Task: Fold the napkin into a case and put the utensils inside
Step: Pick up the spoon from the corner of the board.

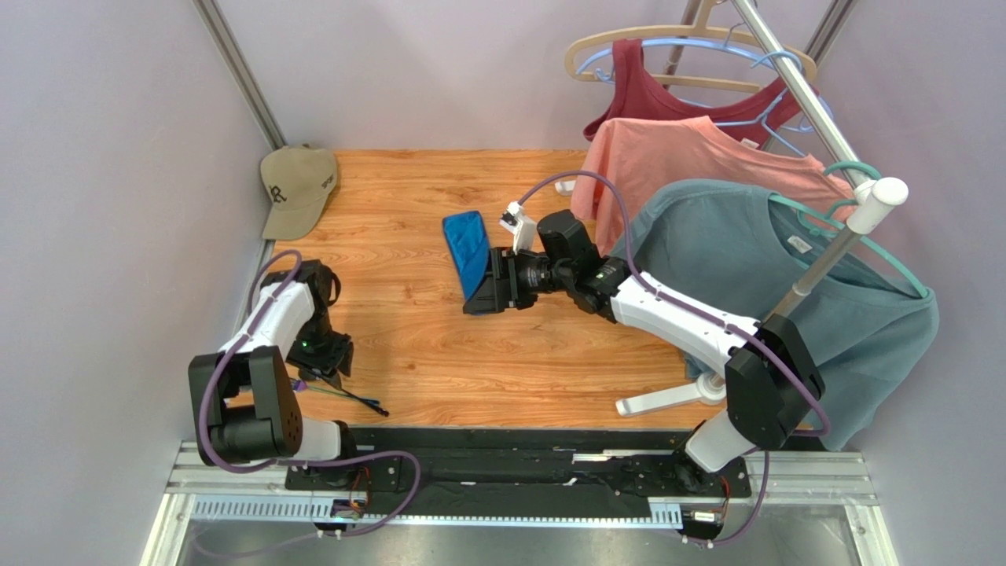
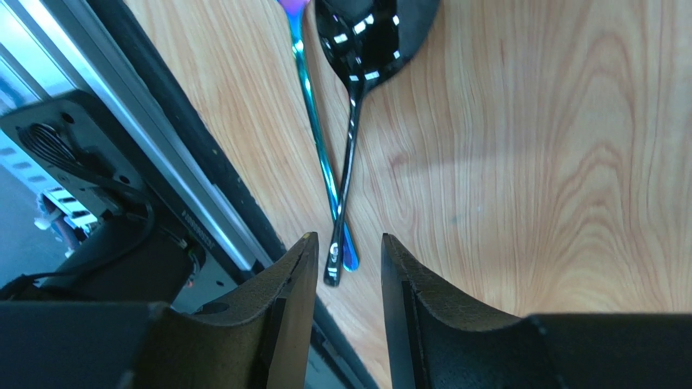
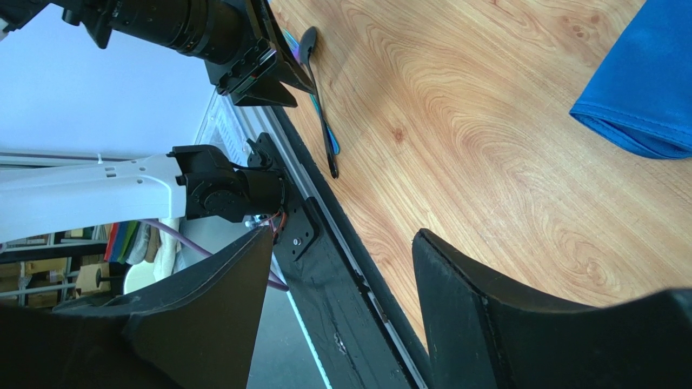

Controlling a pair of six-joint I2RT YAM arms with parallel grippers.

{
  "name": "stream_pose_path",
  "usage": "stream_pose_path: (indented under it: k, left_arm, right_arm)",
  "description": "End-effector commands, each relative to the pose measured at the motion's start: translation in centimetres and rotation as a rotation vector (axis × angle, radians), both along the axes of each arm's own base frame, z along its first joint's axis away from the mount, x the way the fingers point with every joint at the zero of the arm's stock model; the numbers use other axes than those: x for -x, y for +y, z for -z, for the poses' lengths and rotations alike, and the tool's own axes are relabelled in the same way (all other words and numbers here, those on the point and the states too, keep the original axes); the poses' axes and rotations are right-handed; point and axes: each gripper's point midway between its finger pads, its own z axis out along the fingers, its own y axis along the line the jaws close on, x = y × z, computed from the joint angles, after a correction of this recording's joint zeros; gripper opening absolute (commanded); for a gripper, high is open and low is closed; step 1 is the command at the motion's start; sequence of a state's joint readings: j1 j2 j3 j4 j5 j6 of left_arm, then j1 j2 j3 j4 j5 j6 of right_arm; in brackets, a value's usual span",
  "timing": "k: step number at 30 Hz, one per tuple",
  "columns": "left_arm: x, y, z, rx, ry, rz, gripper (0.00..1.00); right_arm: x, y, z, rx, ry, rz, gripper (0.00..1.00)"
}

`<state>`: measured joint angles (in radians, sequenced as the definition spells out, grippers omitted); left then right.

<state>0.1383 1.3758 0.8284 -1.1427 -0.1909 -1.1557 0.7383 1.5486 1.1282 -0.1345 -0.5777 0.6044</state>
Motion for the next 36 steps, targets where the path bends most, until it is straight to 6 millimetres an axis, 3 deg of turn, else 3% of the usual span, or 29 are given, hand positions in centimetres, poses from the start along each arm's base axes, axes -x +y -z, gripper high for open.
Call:
stream_pose_path:
  k: [1,5,14,24,27,31,34,36]
  left_arm:
    - [-1.4,2.5,0.2,-0.126,-0.061,-0.047,0.43]
    - [-1.9,3.1,0.6,-0.139,-0.044,-0.039,0.44]
    - [-1.4,2.2,3.5,-0.097,-0.059,-0.092,0.43]
    - [-0.7,2.0,4.5,-0.095,-0.051,-0.089,0.43]
    - [-1.3,1.9,5.3,-0.083,-0.058,-0.083,0.37]
    - [-3.6,1.7,5.6,-0.051,-0.102,-0.056,0.13]
    - [-5.0,1.4,5.5,-0.014,-0.106,-0.024,0.00]
    - [-6.1,1.5,5.2,-0.009,-0.118,0.016,0.00]
  right_arm:
    - [0.3,-0.1,-3.3,-0.074,-0.091,-0.026,0.68]
    - [0.5,0.0,-3.4,-0.090,-0.087,-0.032,0.68]
    - [0.6,-0.2,-4.2,-0.117,-0.103,-0.032,0.68]
    - [0.8,-0.2,-4.5,-0.138,-0.107,-0.039,0.68]
    - [0.8,-0.4,-4.7,-0.139,-0.116,-0.033,0.68]
    - [0.6,-0.5,-4.7,-0.135,-0.125,-0.021,0.67]
    - [0.1,-0.8,-4.6,-0.130,-0.133,-0.005,0.68]
    - [-0.3,-0.9,-4.1,-0.112,-0.138,0.011,0.68]
